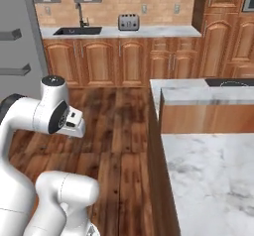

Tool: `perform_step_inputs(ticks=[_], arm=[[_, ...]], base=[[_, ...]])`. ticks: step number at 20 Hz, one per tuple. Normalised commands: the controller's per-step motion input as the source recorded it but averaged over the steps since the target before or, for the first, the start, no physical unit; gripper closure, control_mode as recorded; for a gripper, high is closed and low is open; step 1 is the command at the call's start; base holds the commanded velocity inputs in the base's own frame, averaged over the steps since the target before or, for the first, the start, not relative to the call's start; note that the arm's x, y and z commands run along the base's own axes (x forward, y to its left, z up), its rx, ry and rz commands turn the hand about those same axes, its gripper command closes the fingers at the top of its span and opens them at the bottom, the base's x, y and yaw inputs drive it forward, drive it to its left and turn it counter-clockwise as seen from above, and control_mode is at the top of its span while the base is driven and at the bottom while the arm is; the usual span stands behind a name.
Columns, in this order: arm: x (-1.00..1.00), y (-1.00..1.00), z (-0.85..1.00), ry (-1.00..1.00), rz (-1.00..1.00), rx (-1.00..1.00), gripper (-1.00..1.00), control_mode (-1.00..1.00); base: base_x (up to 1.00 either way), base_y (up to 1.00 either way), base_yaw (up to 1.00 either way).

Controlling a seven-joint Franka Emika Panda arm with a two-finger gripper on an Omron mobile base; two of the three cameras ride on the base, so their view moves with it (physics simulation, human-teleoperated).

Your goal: Place the cold items (carrot and sweet potato) from the fridge in one tupperware on the dining counter. Place the warm items (kebab skewer and hot dog) in the stove area in another tupperware.

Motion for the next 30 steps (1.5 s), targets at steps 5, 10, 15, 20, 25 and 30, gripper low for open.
perform_step_inputs(ticks=[5, 10, 15, 20, 25, 30], arm=[[0.00, 0.00, 0.00, 0.00, 0.00, 0.00, -1.00, 1.00], [0.00, 0.00, 0.00, 0.00, 0.00, 0.00, -1.00, 1.00], [0.00, 0.00, 0.00, 0.00, 0.00, 0.00, -1.00, 1.00], [0.00, 0.00, 0.00, 0.00, 0.00, 0.00, -1.00, 1.00], [0.00, 0.00, 0.00, 0.00, 0.00, 0.00, -1.00, 1.00], [0.00, 0.00, 0.00, 0.00, 0.00, 0.00, -1.00, 1.00]], base=[[1.00, -0.15, 0.11], [1.00, -0.20, 0.08], [1.00, -0.20, 0.09], [1.00, -0.30, 0.11], [1.00, -0.26, 0.02], [1.00, 0.00, -0.35]])
